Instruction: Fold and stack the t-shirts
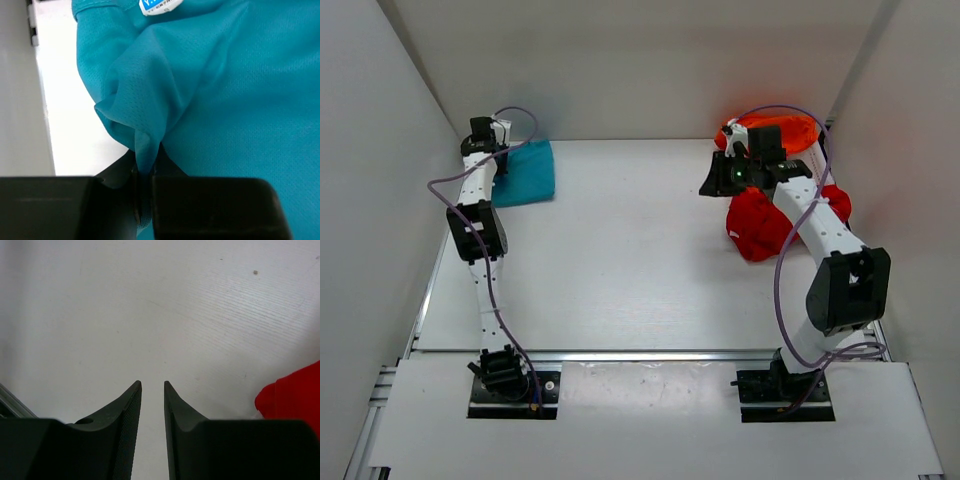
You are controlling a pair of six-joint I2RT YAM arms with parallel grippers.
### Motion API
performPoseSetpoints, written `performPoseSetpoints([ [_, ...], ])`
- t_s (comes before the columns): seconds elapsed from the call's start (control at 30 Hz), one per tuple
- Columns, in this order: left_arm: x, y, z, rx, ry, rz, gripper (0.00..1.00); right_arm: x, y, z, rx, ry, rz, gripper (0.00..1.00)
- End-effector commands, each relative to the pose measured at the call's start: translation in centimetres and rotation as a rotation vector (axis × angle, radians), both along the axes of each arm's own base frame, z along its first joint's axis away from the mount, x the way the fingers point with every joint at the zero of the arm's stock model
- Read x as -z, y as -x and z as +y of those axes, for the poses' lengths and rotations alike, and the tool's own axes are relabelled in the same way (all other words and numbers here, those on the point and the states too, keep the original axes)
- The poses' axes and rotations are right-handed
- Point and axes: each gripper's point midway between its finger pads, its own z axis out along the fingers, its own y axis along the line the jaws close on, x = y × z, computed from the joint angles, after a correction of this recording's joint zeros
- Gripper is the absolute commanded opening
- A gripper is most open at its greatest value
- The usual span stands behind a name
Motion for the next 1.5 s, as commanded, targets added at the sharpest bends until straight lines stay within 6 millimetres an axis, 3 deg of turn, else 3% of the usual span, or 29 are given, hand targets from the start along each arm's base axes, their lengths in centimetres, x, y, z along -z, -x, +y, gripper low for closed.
performPoseSetpoints([
  [0.0,-3.2,-0.3,4.5,-0.076,-0.071,-0.075,0.0,-2.2,-0.9,1.4,-0.044,-0.004,-0.034,0.3],
  [0.17,-3.4,-1.2,7.4,-0.108,-0.101,-0.145,0.0,-1.8,-2.0,3.6,-0.096,0.019,-0.001,0.3],
  [0.33,-3.7,-2.1,7.5,-0.093,-0.135,-0.177,0.02,-2.0,-3.0,5.2,-0.138,0.007,0.025,0.3],
  [0.43,-3.4,-2.5,8.2,-0.116,-0.152,-0.199,0.1,-2.3,-4.0,5.9,-0.157,-0.003,0.019,0.31],
  [0.47,-3.4,-2.4,8.4,-0.133,-0.156,-0.197,0.18,-2.3,-4.0,5.9,-0.16,-0.004,0.024,0.31],
  [0.5,-3.8,-2.7,8.4,-0.136,-0.166,-0.215,0.34,-2.1,-4.0,6.1,-0.167,-0.002,0.027,0.32],
  [0.53,-4.4,-2.6,9.0,-0.152,-0.184,-0.223,0.41,-2.2,-4.1,6.0,-0.162,-0.01,0.033,0.31],
  [0.63,-6.2,-2.6,10.4,-0.212,-0.233,-0.269,0.73,-2.2,-4.2,5.9,-0.162,-0.02,0.036,0.32],
  [0.67,-7.1,-2.5,11.0,-0.249,-0.257,-0.288,0.78,-2.1,-4.1,5.8,-0.161,-0.018,0.043,0.32],
  [0.7,-8.0,-2.4,11.4,-0.265,-0.282,-0.304,0.98,-2.2,-4.1,5.9,-0.163,-0.02,0.043,0.32],
  [0.83,-13.1,-2.4,11.5,-0.296,-0.31,-0.395,0.99,-2.0,-3.8,6.1,-0.182,-0.017,0.039,0.31],
  [0.9,-14.0,-2.5,10.5,-0.267,-0.274,-0.409,0.98,-2.1,-3.8,5.8,-0.169,-0.011,0.04,0.32],
  [1.03,-15.5,-2.0,6.3,-0.173,-0.154,-0.381,0.99,-2.8,-4.0,5.4,-0.152,-0.004,0.009,0.32],
  [1.07,-14.1,-1.8,3.7,-0.105,-0.099,-0.327,0.99,-3.3,-4.0,4.6,-0.132,0.001,0.001,0.33],
  [1.13,-13.3,-1.2,-0.4,-0.003,0.011,-0.271,0.99,-4.0,-4.5,3.3,-0.079,0.035,-0.041,0.35],
  [1.23,-11.5,1.3,-7.2,0.163,0.186,-0.142,0.99,-4.9,-5.3,-0.6,0.061,0.152,-0.103,0.38],
  [1.3,-11.5,3.7,-12.1,0.258,0.291,-0.068,0.99,-5.7,-5.0,-3.9,0.184,0.217,-0.121,0.45],
  [1.33,-10.4,5.1,-14.0,0.295,0.34,-0.015,0.98,-5.7,-5.2,-5.8,0.262,0.262,-0.132,0.49],
  [1.4,-10.8,7.5,-18.1,0.385,0.367,0.035,0.99,-5.6,-4.6,-10.0,0.42,0.318,-0.131,0.53],
  [1.43,-9.6,9.0,-20.6,0.433,0.371,0.09,0.99,-5.6,-4.5,-12.3,0.509,0.356,-0.131,0.58],
  [1.47,-9.4,10.5,-21.5,0.452,0.361,0.12,0.99,-5.4,-3.8,-13.7,0.565,0.391,-0.126,0.61],
])
